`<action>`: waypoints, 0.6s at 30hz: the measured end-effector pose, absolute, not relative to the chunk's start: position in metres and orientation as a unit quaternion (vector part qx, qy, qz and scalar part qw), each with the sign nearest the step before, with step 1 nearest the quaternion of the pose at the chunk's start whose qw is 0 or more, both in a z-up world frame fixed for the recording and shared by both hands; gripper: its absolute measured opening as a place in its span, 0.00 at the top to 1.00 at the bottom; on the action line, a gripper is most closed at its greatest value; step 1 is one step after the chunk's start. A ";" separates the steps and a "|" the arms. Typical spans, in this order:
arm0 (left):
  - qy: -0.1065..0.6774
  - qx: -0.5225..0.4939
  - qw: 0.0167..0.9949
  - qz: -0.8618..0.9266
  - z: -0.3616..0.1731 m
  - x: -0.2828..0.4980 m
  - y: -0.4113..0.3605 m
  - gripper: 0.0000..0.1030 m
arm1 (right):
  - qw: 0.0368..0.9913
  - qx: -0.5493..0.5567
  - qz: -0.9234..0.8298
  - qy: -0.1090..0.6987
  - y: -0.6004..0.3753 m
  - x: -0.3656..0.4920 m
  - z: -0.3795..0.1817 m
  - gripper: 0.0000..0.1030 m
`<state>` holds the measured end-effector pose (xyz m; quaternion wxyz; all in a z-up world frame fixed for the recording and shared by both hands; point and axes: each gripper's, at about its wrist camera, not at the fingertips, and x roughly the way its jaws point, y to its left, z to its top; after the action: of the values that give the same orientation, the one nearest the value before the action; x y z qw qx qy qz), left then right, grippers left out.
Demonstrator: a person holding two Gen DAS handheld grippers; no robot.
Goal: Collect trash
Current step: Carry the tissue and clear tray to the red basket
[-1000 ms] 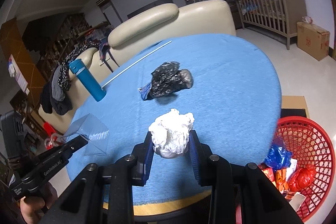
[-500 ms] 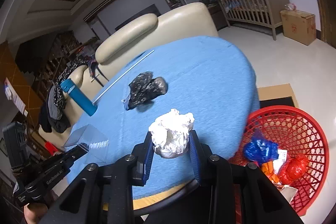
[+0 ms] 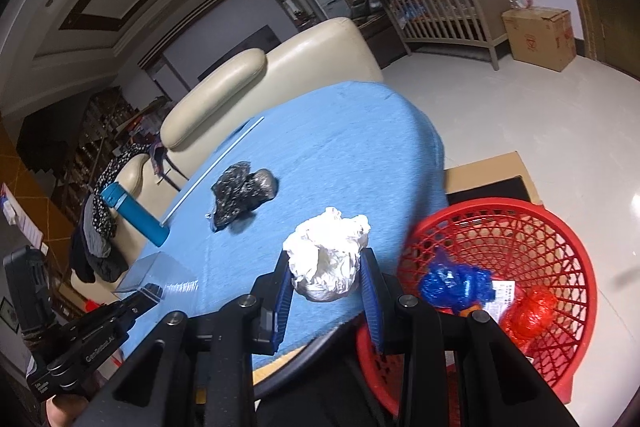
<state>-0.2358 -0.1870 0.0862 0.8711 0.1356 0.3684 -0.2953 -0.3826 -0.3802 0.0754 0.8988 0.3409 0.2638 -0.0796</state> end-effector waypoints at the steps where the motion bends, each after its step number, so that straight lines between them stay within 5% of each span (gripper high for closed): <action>1: 0.369 0.138 0.870 -0.298 0.086 -0.237 -0.190 0.98 | 0.898 0.343 -0.082 0.263 -0.383 -0.385 0.074 0.67; 18: 0.367 0.171 0.852 -0.332 0.083 -0.253 -0.236 0.98 | 0.882 0.373 -0.118 0.260 -0.418 -0.411 0.053 0.67</action>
<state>-0.2526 -0.2357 0.0834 0.8524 0.1705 0.3667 -0.3316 -0.4113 -0.4184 0.0527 0.8825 0.3735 0.2604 -0.1183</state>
